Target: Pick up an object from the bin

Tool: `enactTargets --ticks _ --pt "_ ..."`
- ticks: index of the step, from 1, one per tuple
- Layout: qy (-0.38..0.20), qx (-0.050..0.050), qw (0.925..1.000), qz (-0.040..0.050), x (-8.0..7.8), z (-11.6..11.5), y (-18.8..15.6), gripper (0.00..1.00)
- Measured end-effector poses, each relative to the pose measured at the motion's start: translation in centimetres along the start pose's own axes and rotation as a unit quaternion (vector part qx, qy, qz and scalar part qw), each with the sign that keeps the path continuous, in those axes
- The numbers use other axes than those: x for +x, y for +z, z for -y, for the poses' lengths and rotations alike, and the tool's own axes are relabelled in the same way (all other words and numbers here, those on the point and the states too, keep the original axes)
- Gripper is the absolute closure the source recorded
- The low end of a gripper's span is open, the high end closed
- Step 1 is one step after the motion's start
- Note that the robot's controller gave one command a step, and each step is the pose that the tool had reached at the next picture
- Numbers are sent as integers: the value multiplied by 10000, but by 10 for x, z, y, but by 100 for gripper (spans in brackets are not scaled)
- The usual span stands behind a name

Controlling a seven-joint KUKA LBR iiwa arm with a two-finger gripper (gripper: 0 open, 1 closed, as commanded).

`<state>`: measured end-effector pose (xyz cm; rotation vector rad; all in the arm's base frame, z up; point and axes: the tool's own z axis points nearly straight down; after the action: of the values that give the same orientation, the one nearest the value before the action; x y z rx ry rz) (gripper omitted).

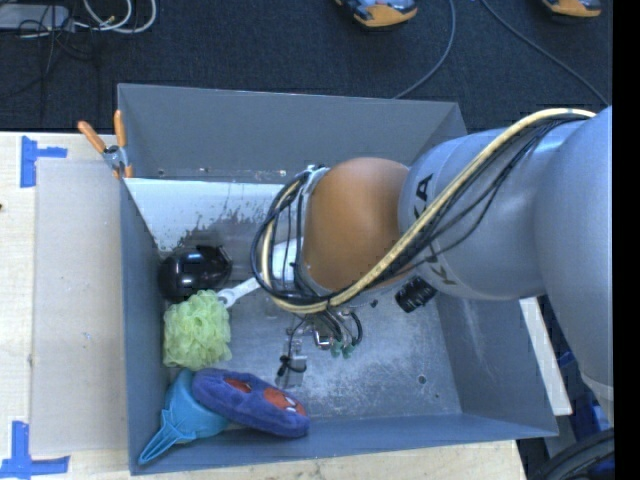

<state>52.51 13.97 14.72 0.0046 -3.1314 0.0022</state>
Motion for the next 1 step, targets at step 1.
enactTargets --ticks 1 --pt "1926 12 9813 -28 -1 -2 66 0"
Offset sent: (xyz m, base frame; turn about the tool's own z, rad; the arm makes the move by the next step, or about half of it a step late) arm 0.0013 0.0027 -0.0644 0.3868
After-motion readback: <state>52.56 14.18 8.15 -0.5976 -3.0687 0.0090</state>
